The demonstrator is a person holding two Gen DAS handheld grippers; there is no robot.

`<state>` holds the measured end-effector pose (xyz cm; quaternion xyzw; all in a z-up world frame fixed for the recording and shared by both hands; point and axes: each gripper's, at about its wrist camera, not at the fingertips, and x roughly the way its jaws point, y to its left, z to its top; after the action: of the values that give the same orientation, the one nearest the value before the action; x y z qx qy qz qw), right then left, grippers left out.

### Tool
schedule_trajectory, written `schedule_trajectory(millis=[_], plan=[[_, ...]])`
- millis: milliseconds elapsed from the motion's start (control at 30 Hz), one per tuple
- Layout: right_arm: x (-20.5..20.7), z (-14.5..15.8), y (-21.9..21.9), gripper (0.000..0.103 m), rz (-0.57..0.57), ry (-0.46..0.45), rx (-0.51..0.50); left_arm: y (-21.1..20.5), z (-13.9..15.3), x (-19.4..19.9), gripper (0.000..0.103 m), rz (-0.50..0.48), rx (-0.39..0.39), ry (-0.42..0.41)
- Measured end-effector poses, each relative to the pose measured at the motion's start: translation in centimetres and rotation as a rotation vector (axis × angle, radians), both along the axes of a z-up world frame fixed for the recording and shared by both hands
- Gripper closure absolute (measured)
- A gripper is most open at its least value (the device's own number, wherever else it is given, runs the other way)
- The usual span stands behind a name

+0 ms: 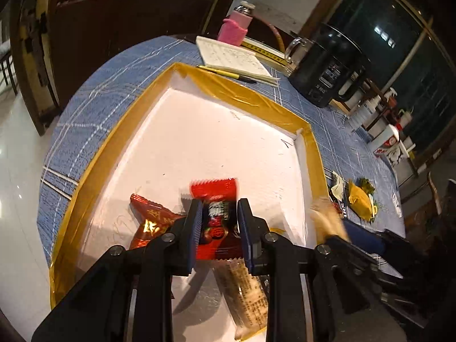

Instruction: Organize snacks

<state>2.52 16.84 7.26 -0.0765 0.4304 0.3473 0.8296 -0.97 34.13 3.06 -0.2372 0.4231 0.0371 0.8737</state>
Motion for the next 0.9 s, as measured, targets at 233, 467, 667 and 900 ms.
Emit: schedule_trajectory(millis=[233, 467, 667, 900], plan=[[1.4, -1.6, 1.6, 0.065, -0.015, 0.067, 0.014, 0.5, 1.1, -2.0, 0.074, 0.019, 0.045, -0.026], [-2.3, 1.5, -1.6, 0.063, -0.059, -0.018, 0.062, -2.3, 4.2, -6.8, 0.029, 0.14, 0.224, -0.076], [-9.1, 4.4, -7.1, 0.053, -0.11, -0.164, 0.105, -8.6, 7.0, -12.2, 0.029, 0.148, 0.325, -0.216], [-13.8, 5.7, -13.7, 0.049, -0.233, -0.284, 0.127, -16.2, 9.2, -15.1, 0.029, 0.089, 0.473, -0.313]])
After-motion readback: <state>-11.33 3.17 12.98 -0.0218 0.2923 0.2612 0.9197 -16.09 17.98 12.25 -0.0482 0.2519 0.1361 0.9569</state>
